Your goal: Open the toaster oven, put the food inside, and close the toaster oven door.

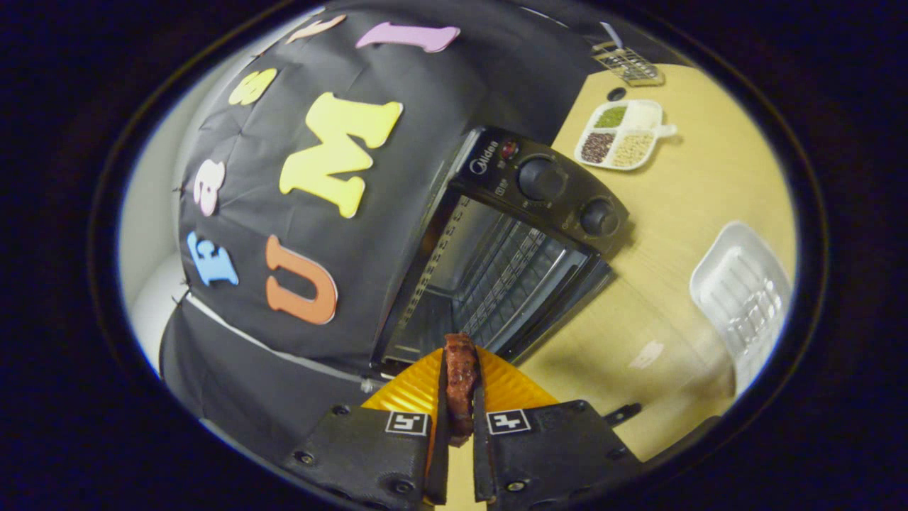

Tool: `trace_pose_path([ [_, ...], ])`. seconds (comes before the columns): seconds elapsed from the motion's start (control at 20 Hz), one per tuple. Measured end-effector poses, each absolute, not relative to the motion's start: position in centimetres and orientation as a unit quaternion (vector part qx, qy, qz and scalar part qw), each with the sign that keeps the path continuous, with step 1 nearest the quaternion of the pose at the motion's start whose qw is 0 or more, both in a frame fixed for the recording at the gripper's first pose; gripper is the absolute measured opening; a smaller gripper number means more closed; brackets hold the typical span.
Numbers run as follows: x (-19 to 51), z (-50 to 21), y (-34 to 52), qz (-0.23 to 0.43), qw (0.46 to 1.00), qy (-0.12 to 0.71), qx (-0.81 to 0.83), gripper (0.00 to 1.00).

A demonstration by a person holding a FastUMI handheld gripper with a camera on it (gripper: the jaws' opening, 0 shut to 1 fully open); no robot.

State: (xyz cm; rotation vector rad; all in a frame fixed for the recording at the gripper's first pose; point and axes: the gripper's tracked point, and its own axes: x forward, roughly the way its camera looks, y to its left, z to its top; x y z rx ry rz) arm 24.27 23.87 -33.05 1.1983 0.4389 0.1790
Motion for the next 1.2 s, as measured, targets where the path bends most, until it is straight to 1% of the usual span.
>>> trace_pose_path([
  [0.25,29.8,-33.9,24.8,0.013,0.785,0.142,0.603,0.17],
  [0.4,33.1,-34.3,24.9,-0.019,0.771,0.121,0.625,0.17],
  [0.55,35.2,-35.3,24.9,-0.051,0.777,0.118,0.616,0.17],
  [0.7,36.1,-37.3,25.4,-0.074,0.792,0.14,0.589,0.18],
  [0.85,36.2,-38.1,25.8,-0.076,0.796,0.147,0.582,0.2],
  [0.9,36.1,-38.2,25.7,-0.078,0.807,0.15,0.566,0.2],
  [1.0,36.0,-38.5,25.7,-0.08,0.846,0.162,0.502,0.26],
  [1.1,35.8,-38.4,25.9,-0.078,0.88,0.174,0.435,0.33],
  [1.2,35.9,-38.2,25.9,-0.074,0.906,0.181,0.376,0.51],
])
